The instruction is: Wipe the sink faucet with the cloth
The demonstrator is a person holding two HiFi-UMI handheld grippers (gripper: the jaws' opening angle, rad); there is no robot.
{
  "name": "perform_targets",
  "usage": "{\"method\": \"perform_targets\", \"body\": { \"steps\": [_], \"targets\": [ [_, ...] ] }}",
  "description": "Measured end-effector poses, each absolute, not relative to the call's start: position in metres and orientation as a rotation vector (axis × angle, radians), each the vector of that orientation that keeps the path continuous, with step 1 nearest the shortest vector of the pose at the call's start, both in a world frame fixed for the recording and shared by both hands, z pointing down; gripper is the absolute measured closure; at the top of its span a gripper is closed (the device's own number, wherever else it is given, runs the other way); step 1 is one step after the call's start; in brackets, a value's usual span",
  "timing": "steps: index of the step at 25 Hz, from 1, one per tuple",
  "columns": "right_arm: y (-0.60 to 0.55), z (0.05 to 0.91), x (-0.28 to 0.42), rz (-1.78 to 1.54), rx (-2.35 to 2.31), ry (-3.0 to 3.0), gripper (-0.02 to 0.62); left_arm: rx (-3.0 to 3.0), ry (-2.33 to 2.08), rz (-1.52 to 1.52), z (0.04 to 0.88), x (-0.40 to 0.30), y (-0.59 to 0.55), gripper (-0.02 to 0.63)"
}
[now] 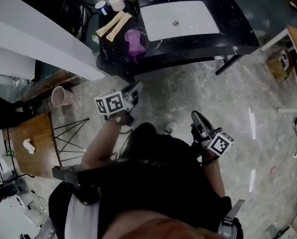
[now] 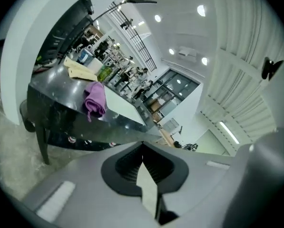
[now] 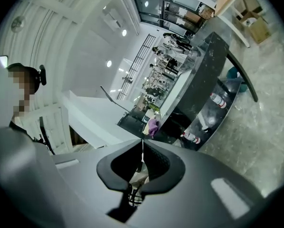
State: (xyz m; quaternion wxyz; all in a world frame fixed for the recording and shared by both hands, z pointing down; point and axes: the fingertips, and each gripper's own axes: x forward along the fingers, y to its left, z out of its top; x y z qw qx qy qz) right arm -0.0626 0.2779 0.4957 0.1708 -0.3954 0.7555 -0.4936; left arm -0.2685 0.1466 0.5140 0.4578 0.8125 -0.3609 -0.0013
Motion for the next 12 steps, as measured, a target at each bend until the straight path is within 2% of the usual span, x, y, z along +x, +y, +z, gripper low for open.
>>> {"method": "perform_targets", "body": {
  "steps": [1, 4, 7, 12],
  "targets": [
    [0.275, 0.494, -0.049, -1.381, -1.146, 2.141, 0.575, 1.997, -0.943, 0.01, 0.515, -0.271, 0.13, 0.606],
    [0.266, 0.491, -0.015, -1.333, -1.211, 2.12, 0.574, 1.967, -1.099, 0.067, 0.521, -0.285, 0.084, 0.531],
    [0.259, 0.492, 0.003, -1.335, -1.231, 2.08, 0.575, 1.972, -1.24, 0.182, 0.528, -0.298, 0.043, 0.526],
    [0.226, 0.497, 0.028, -1.318, -1.27, 2.074, 0.574, 2.038, -1.417, 0.434, 0.541, -0.311, -0.027, 0.477]
  ]
}}
